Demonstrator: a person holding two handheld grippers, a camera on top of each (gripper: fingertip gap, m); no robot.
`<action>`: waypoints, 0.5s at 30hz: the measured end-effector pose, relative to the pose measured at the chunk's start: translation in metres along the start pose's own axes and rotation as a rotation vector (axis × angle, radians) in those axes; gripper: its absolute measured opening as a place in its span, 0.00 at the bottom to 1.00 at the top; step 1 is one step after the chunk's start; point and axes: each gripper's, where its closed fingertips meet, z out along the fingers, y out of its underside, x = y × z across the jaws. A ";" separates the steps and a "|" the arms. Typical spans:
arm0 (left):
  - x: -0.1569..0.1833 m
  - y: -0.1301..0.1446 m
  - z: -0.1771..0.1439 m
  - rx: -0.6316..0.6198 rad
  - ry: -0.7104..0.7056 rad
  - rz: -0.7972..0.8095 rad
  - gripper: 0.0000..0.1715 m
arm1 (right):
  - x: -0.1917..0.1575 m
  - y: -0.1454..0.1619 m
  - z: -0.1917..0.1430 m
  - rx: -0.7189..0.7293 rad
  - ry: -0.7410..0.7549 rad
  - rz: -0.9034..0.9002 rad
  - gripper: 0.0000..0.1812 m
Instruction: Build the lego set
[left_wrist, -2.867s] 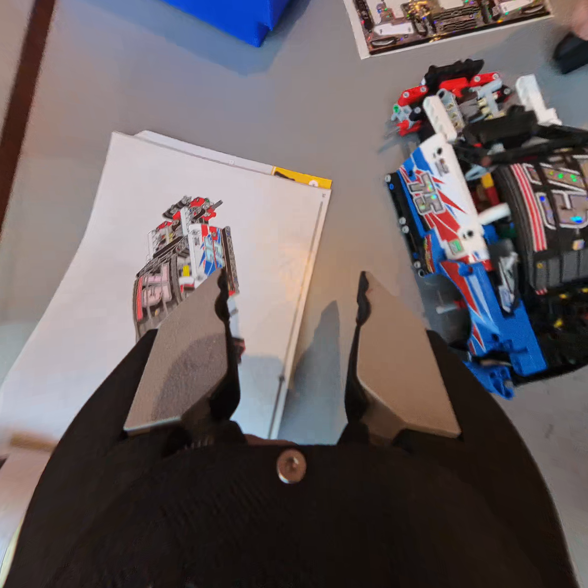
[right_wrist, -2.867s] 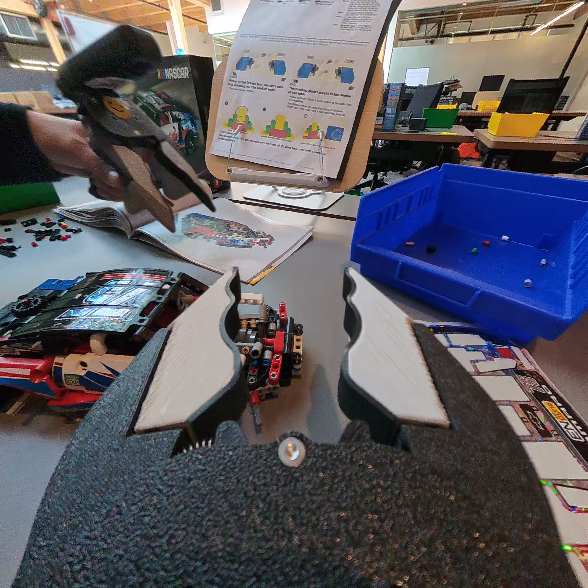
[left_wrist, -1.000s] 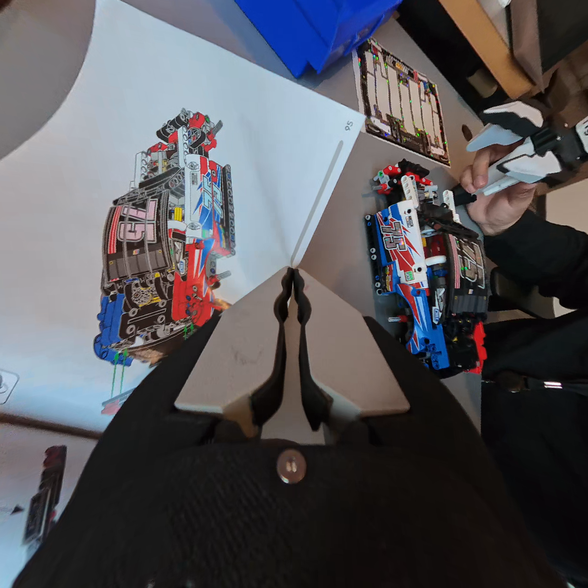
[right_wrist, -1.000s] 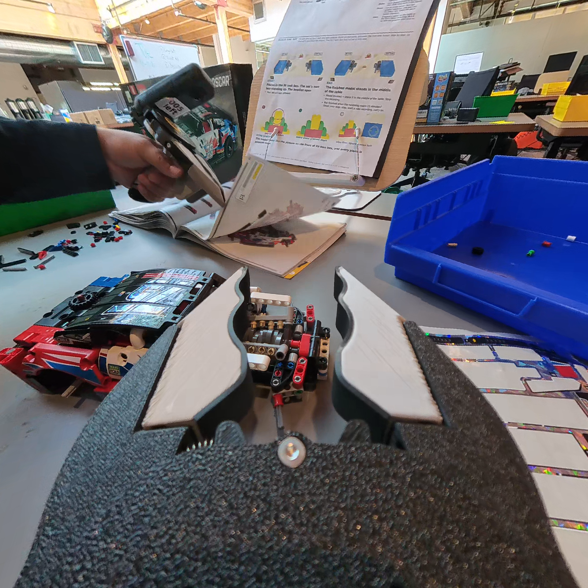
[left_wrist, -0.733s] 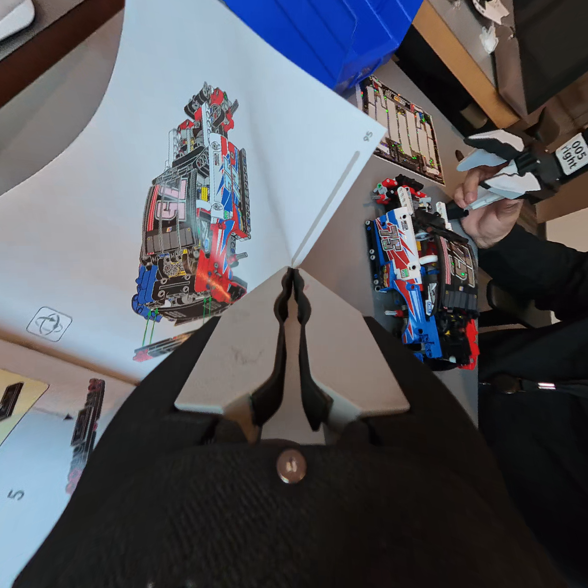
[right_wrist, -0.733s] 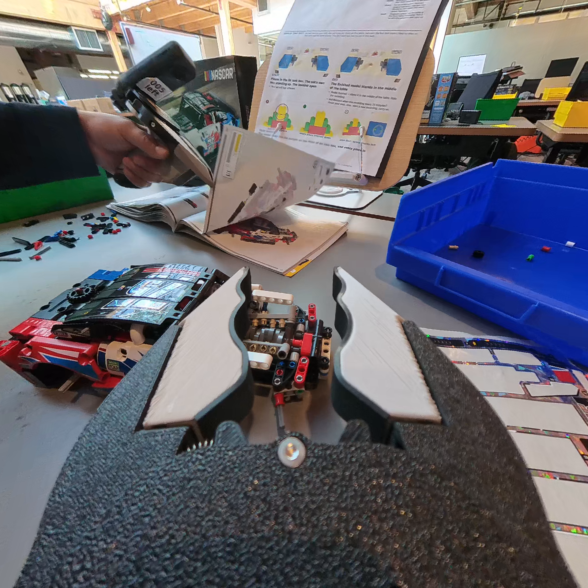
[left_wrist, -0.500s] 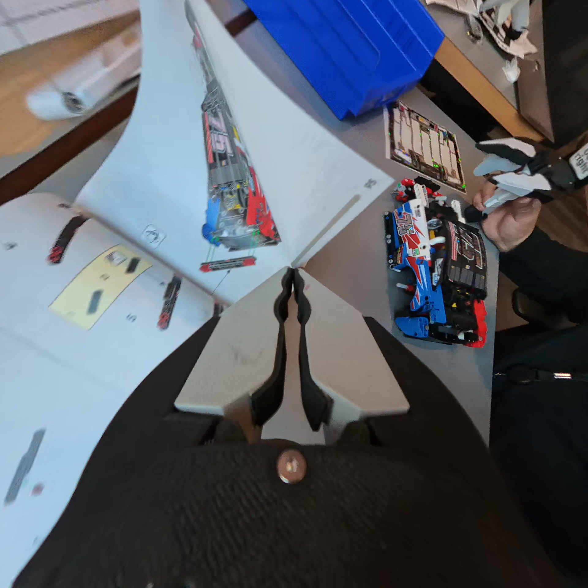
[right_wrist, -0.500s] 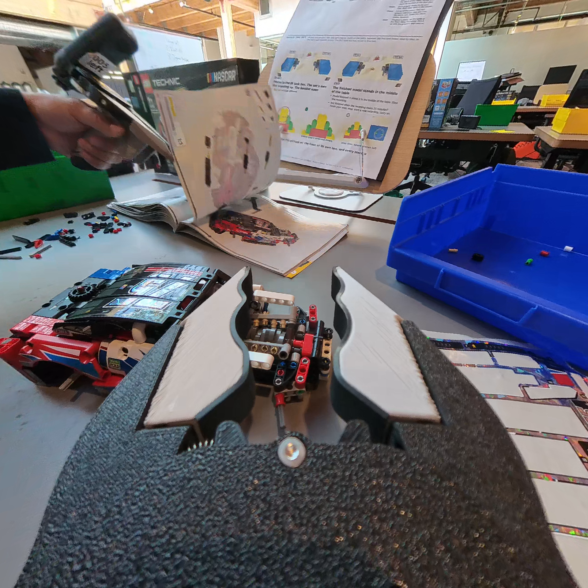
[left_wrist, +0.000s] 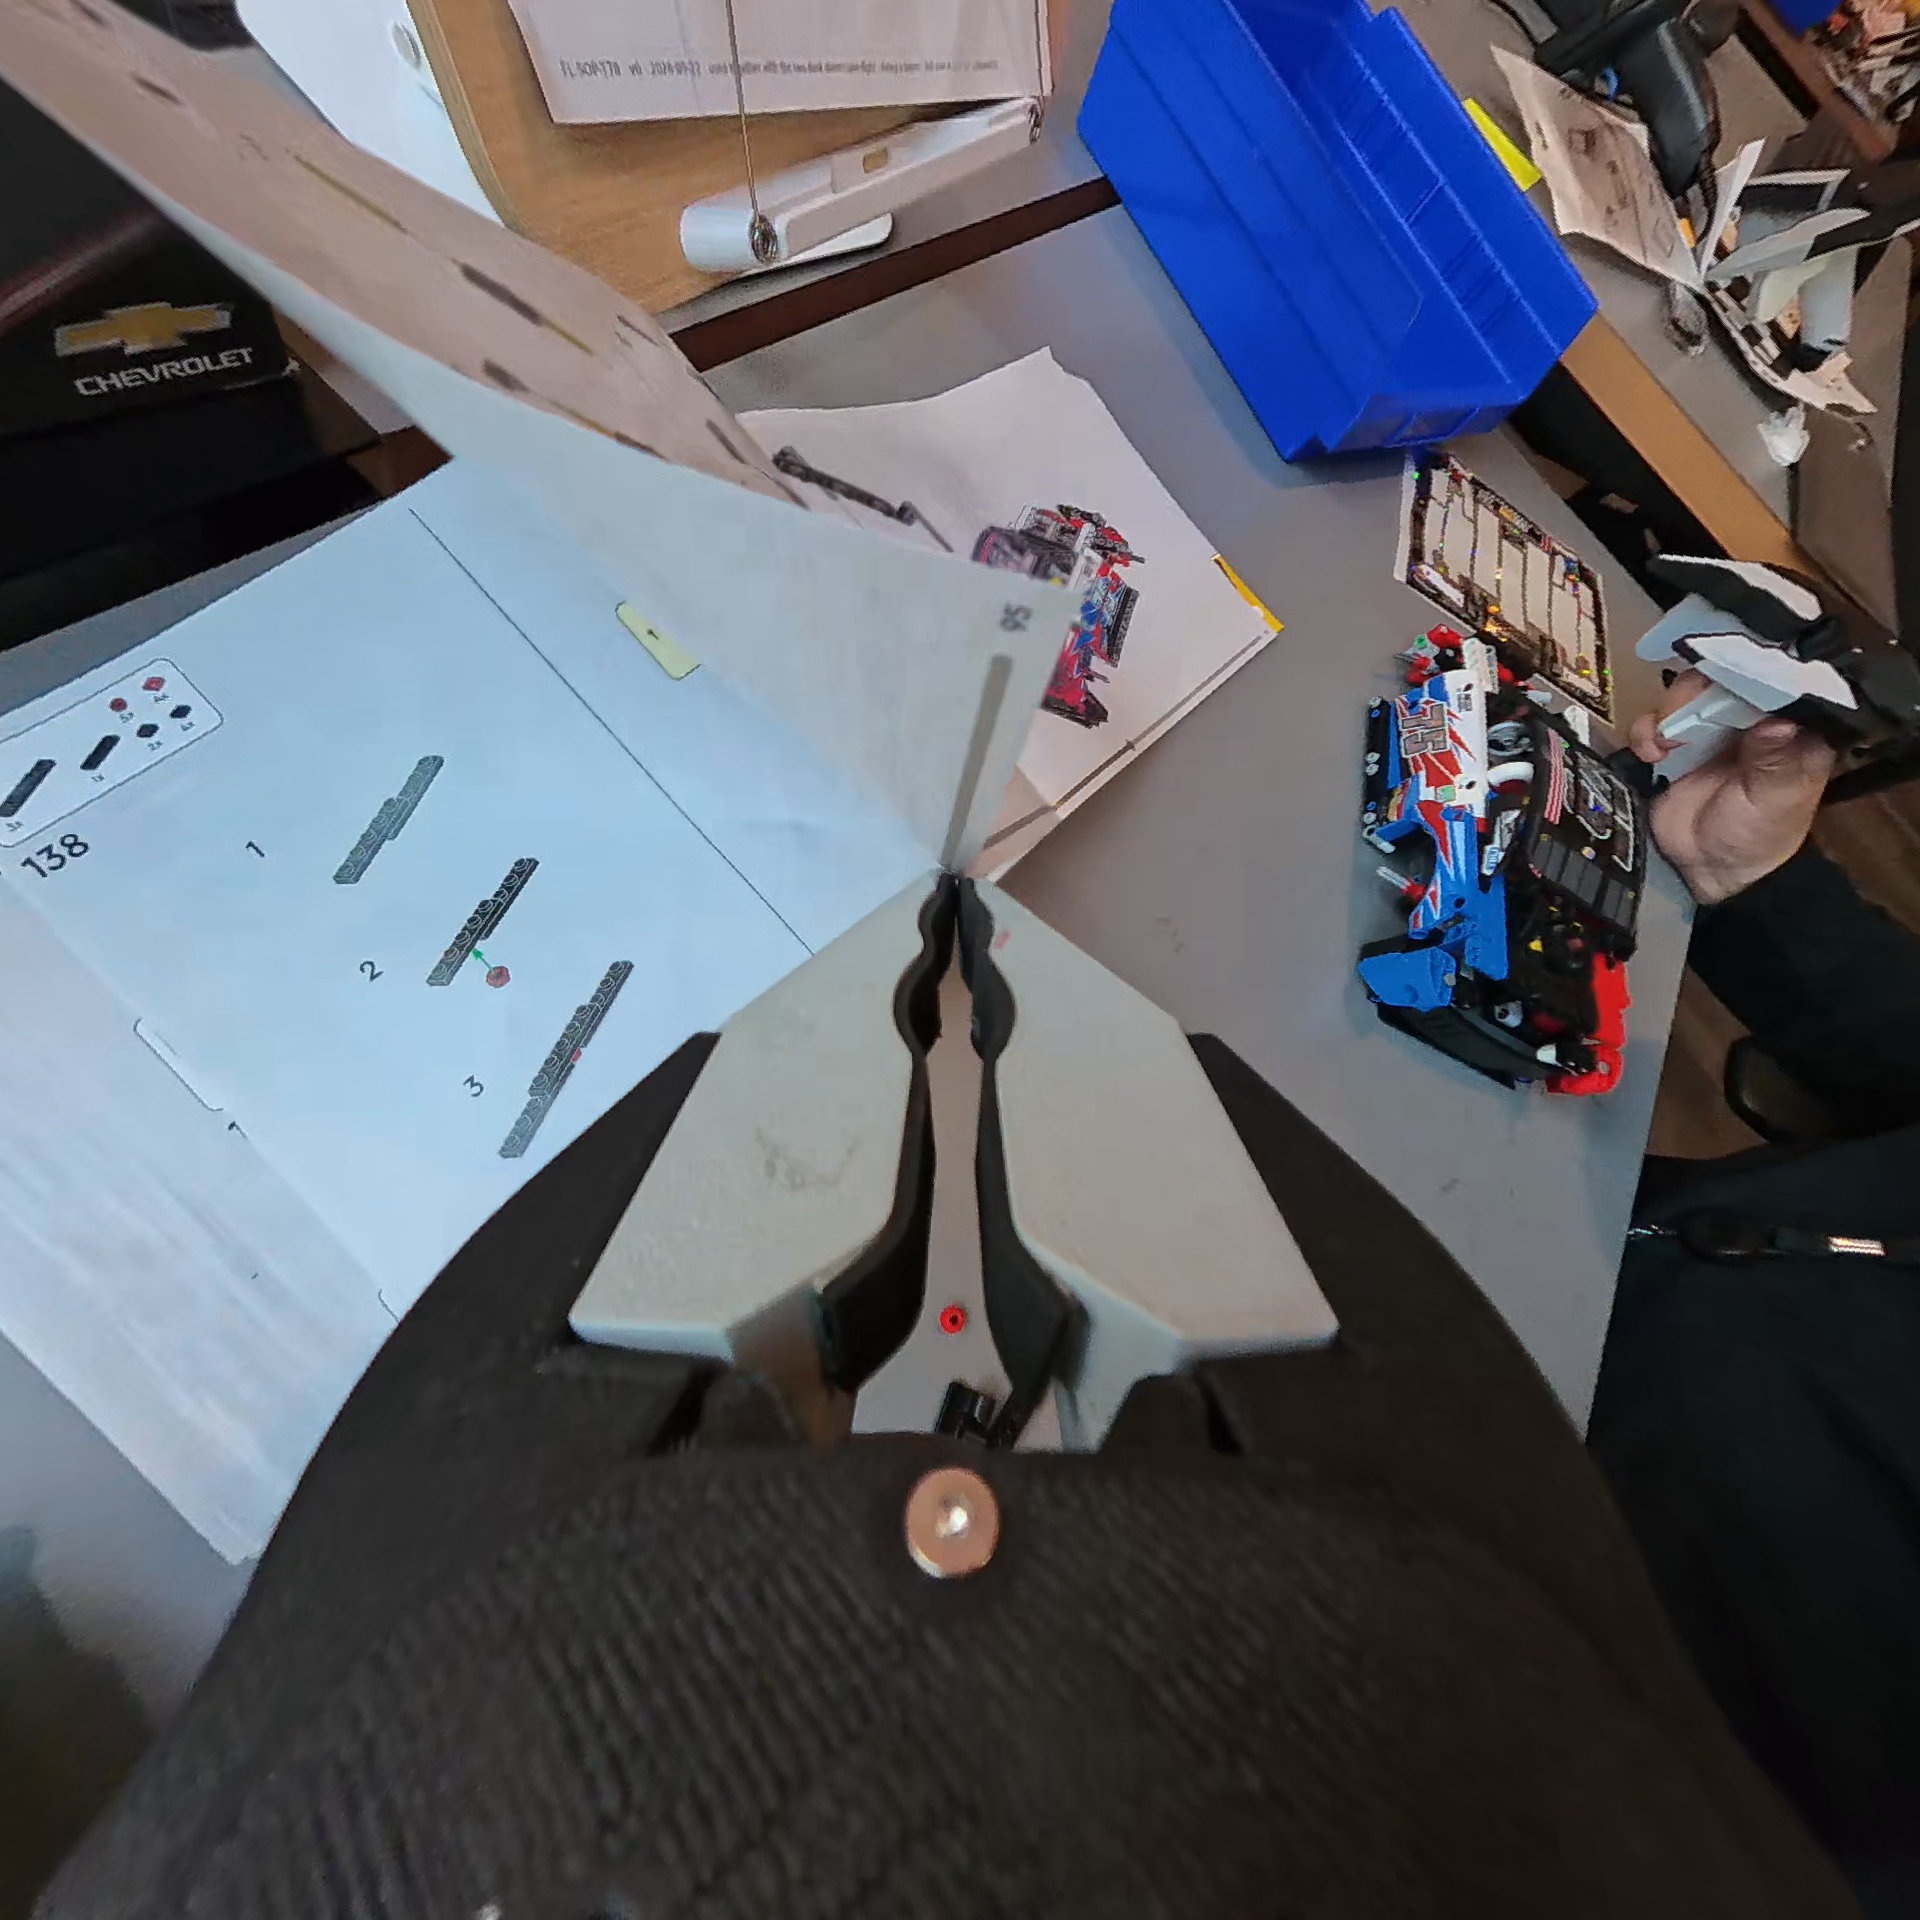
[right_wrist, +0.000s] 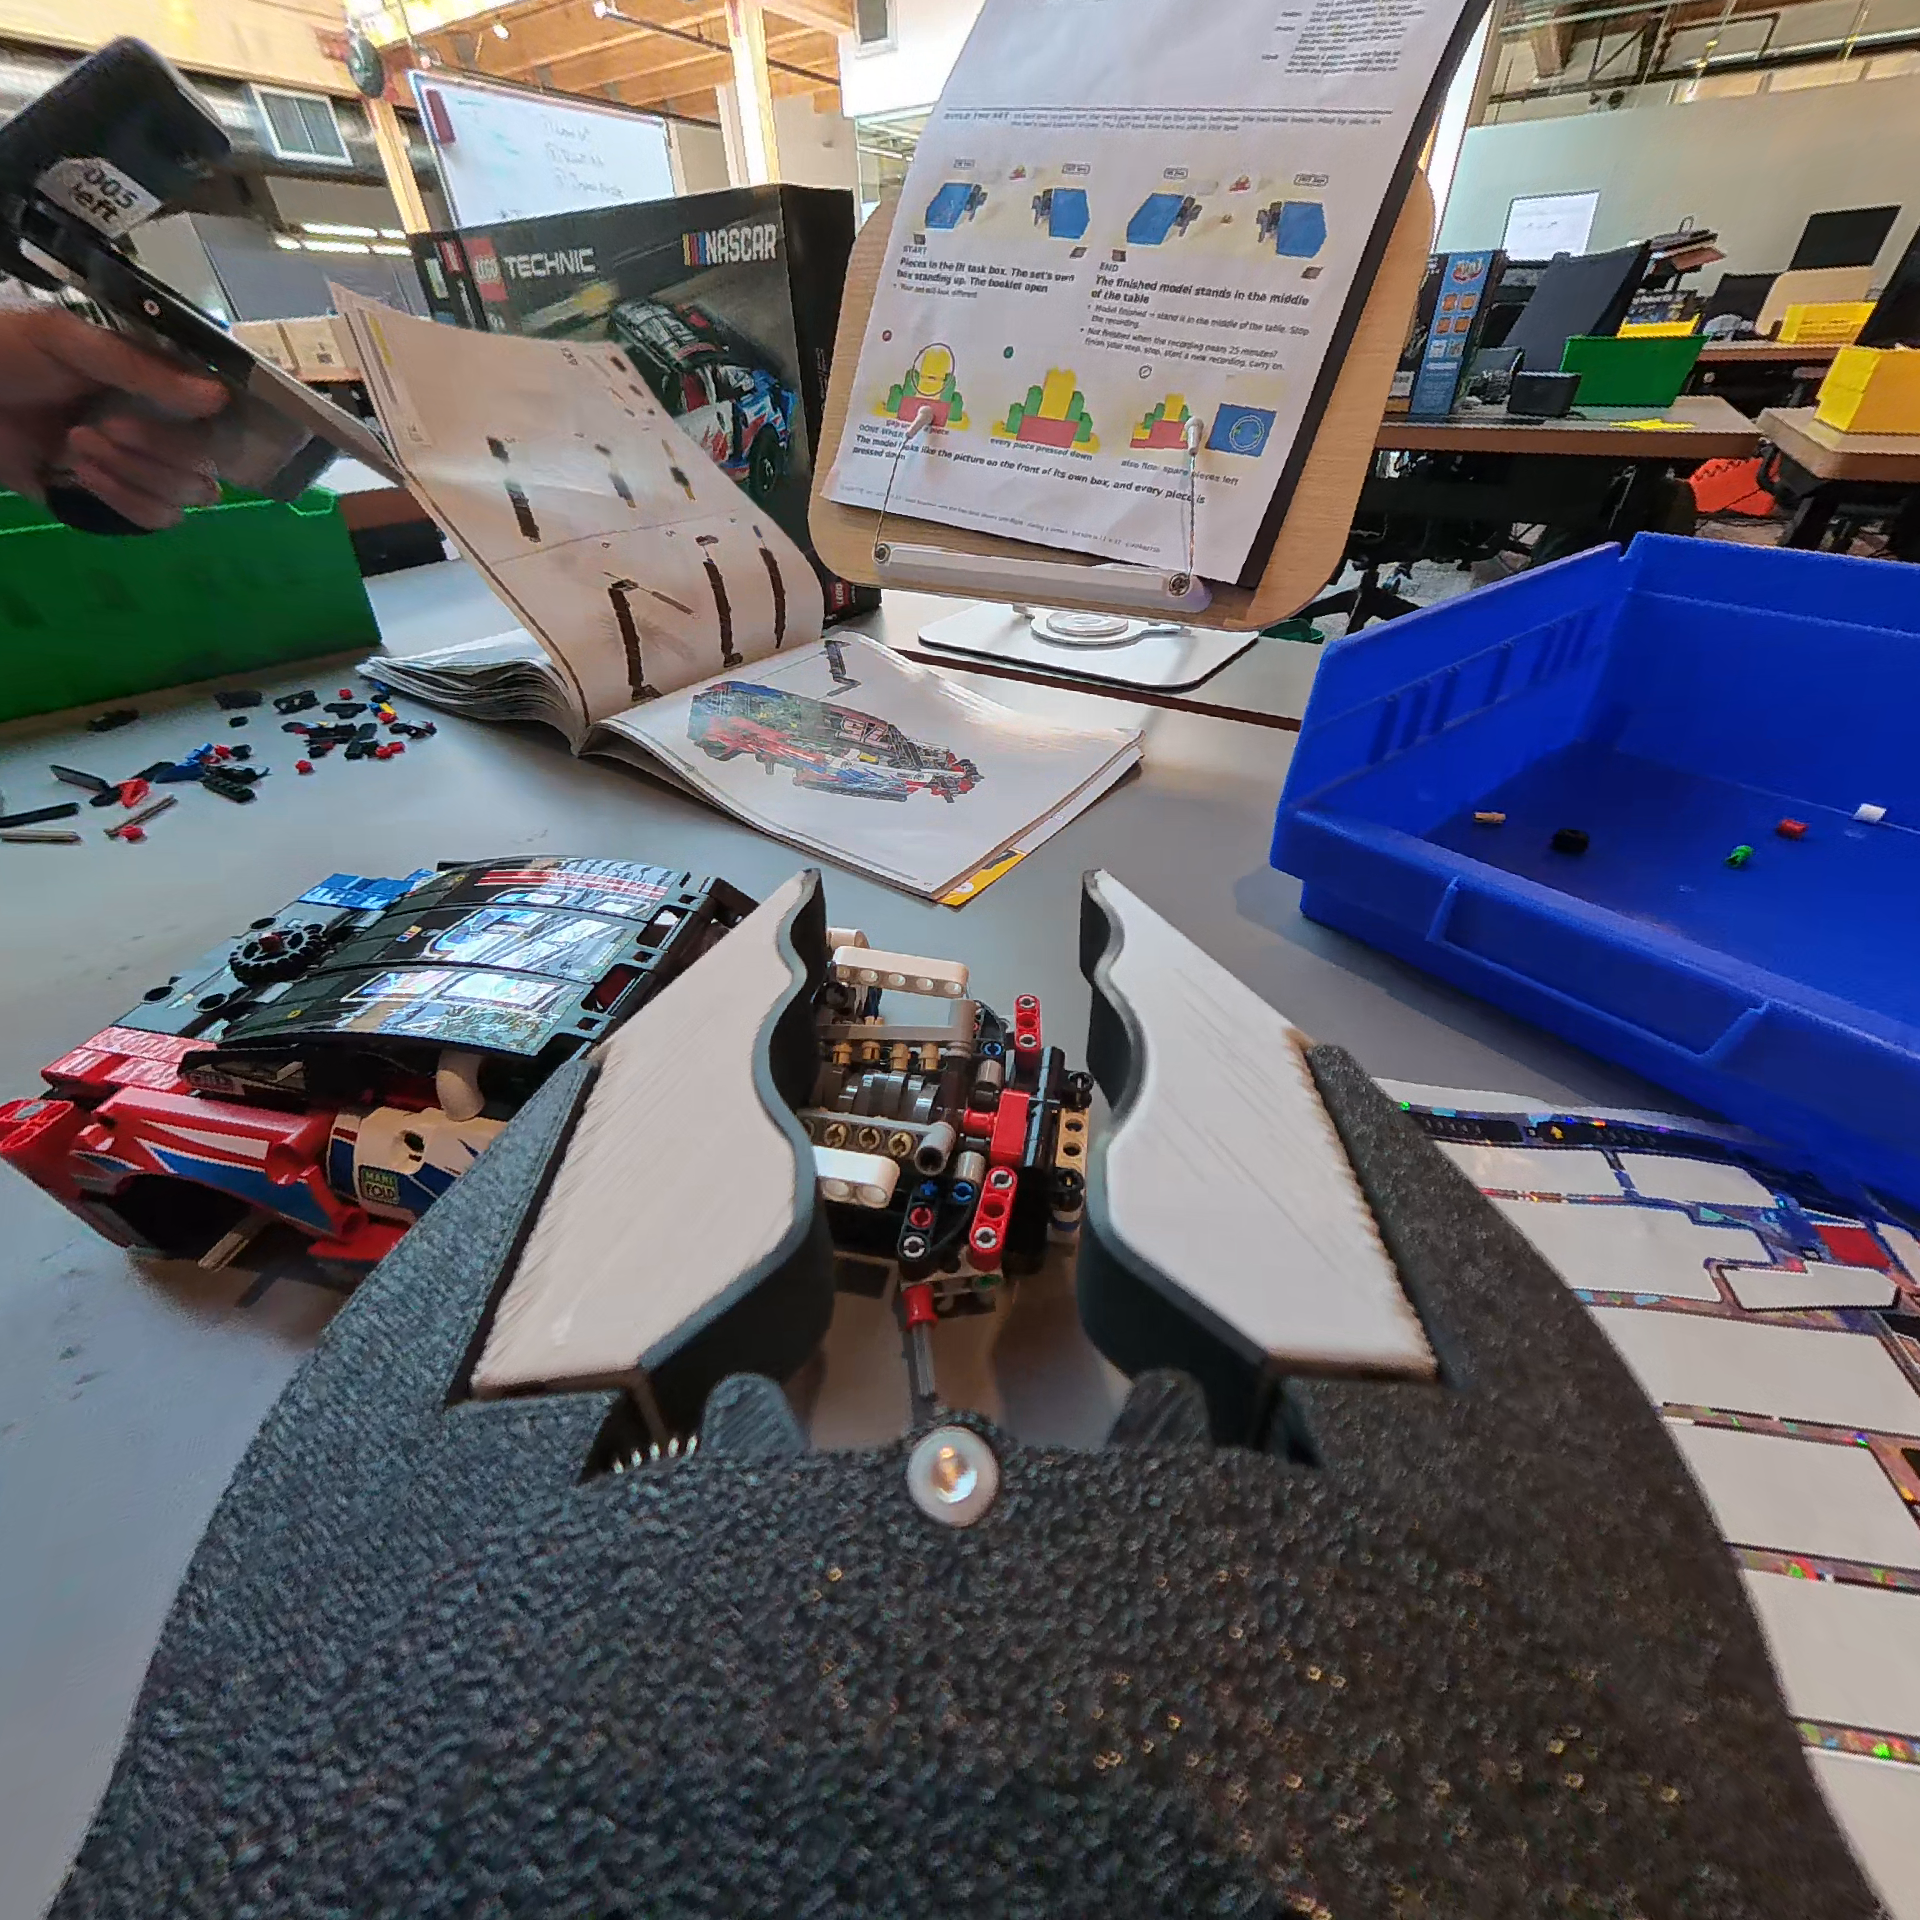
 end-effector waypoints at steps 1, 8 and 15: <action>0.001 0.001 0.001 -0.001 0.003 0.001 0.00 | 0.000 0.000 0.000 0.001 0.001 -0.001 0.27; -0.006 0.006 0.001 -0.021 -0.026 0.005 0.00 | 0.000 0.000 0.000 -0.001 0.005 -0.007 0.27; 0.000 -0.006 0.023 -0.010 0.009 0.003 0.00 | 0.000 0.001 0.001 -0.006 0.005 -0.007 0.27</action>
